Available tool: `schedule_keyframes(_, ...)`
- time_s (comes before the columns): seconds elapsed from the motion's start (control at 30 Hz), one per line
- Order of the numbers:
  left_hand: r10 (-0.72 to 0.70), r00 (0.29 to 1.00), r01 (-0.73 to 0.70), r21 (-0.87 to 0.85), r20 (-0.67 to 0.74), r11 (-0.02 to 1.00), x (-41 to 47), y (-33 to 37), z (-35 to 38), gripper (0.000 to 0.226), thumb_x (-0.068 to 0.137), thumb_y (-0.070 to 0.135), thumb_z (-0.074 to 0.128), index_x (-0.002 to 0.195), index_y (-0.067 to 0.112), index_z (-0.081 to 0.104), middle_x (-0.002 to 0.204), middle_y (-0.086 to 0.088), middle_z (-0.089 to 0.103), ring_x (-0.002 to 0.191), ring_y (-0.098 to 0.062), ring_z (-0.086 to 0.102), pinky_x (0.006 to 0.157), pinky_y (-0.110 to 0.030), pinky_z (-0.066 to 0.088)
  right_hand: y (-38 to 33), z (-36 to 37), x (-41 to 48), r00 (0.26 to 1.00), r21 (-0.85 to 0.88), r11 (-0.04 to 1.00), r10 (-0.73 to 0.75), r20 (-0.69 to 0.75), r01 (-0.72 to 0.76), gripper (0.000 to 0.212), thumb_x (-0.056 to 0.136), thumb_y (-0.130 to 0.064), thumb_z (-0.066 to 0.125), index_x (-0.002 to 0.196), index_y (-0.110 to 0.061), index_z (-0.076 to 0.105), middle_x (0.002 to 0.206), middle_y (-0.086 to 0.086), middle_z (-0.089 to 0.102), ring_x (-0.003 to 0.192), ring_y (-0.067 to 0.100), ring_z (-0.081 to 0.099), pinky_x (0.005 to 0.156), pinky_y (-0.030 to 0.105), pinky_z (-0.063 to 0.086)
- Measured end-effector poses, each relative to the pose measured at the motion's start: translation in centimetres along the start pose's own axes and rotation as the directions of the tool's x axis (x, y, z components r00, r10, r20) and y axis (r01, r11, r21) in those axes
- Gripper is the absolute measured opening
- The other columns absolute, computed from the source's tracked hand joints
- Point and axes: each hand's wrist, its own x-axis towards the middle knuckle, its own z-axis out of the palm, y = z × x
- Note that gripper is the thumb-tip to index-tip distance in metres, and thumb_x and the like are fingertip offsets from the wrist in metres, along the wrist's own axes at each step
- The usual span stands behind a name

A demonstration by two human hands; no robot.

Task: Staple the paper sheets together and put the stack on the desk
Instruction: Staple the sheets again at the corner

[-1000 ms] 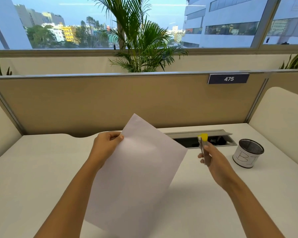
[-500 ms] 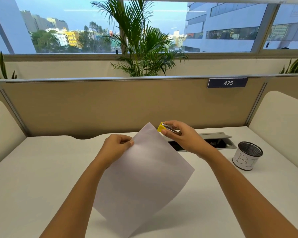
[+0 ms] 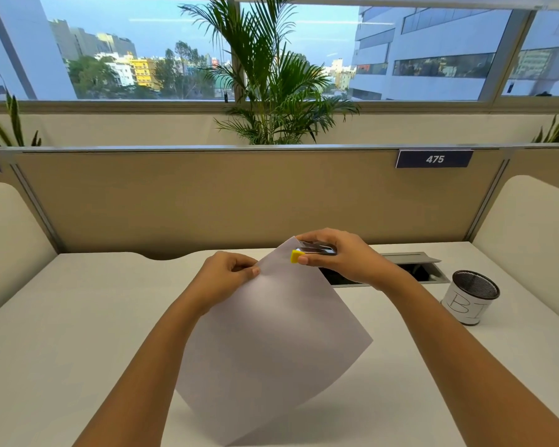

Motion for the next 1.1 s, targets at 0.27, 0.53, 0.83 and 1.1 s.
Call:
schedule_keyframes(0.27, 0.012, 1.000, -0.012, 0.001, 0.025, 1.000, 0.0, 0.3, 0.0, 0.016, 0.089, 0.016, 0.060, 0.092, 0.018, 0.075, 0.088, -0.001, 0.075, 0.081, -0.016, 0.069, 0.076, -0.031, 0.053, -0.3, 0.4, 0.0, 1.000, 0.082, 0.996, 0.019, 0.016, -0.020, 0.037, 0.079, -0.033, 0.071, 0.114, -0.022, 0.065, 0.109, -0.012, 0.066, 0.104, 0.004, 0.059, 0.082, 0.006, 0.043)
schedule_keyframes(0.53, 0.008, 0.999, -0.008, 0.005, 0.033, 1.000, -0.1, 0.2, -0.1, 0.015, 0.089, 0.016, 0.060, 0.091, 0.018, 0.075, 0.088, -0.003, 0.075, 0.085, -0.021, 0.070, 0.079, -0.036, 0.055, 0.0, 0.7, 0.2, 1.000, 0.184, 0.983, -0.006, 0.027, 0.001, 0.027, 0.082, -0.026, 0.069, 0.109, -0.021, 0.069, 0.111, -0.010, 0.070, 0.104, 0.002, 0.062, 0.092, 0.019, 0.047)
schedule_keyframes(0.83, 0.000, 0.999, -0.001, 0.003, 0.042, 1.000, -0.1, 0.1, 0.0, 0.017, 0.089, 0.016, 0.059, 0.090, 0.019, 0.075, 0.088, -0.003, 0.075, 0.086, -0.023, 0.070, 0.078, -0.037, 0.055, 0.0, 0.8, 0.3, 1.000, 0.180, 0.984, -0.013, 0.019, 0.009, 0.021, 0.081, -0.025, 0.070, 0.102, -0.026, 0.069, 0.105, -0.008, 0.071, 0.098, 0.002, 0.063, 0.082, 0.010, 0.046)
schedule_keyframes(1.1, -0.003, 0.999, 0.003, 0.013, 0.041, 1.000, 0.0, 0.1, 0.2, 0.017, 0.090, 0.016, 0.059, 0.092, 0.020, 0.075, 0.089, -0.004, 0.075, 0.086, -0.023, 0.070, 0.080, -0.038, 0.055, 0.4, 1.8, 0.3, 0.997, 0.112, 0.994, -0.007, -0.081, 0.016, 0.009, 0.079, -0.038, 0.069, 0.083, -0.045, 0.067, 0.098, -0.021, 0.070, 0.098, 0.000, 0.064, 0.094, 0.040, 0.051)
